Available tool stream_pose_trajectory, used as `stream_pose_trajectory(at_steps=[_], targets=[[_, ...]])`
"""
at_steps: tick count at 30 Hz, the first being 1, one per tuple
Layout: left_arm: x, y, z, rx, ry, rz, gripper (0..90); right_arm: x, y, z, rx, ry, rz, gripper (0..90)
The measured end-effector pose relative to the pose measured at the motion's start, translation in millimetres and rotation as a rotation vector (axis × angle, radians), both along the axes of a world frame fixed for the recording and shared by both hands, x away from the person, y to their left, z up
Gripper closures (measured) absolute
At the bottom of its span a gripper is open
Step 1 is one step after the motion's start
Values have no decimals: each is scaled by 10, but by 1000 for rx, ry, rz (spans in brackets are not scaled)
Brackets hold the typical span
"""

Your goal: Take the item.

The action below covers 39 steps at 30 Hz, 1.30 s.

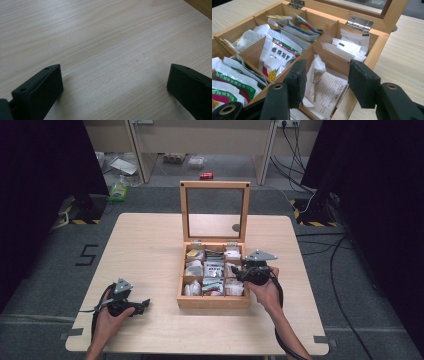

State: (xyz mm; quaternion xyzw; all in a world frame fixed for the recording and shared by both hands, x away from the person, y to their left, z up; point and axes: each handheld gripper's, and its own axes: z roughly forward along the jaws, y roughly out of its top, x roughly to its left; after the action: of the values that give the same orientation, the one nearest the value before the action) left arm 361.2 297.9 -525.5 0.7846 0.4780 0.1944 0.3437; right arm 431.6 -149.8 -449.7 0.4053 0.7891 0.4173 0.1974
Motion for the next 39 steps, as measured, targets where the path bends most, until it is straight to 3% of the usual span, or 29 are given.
stream_pose_trajectory(at_steps=[12, 16, 20, 24, 28, 39], targets=[[-6, -1, 0, 0, 0, 3, 0, 38, 131, -70, -19, 27, 26, 538], [-6, -1, 0, 0, 0, 3, 0, 53, 175, -112, -51, 30, 27, 611], [-7, -2, -1, -1, 0, 4, 0, 74, 180, -137, -27, 28, 24, 714], [-10, -1, -1, -1, 0, 5, 0, 98, 213, -126, -4, -4, 18, 787], [-12, 0, -1, -1, -1, 5, 0, 80, 264, -130, -60, -18, 23, 799], [-12, 0, -1, -1, -1, 5, 0, 61, 130, 61, 20, -62, 19, 816]])
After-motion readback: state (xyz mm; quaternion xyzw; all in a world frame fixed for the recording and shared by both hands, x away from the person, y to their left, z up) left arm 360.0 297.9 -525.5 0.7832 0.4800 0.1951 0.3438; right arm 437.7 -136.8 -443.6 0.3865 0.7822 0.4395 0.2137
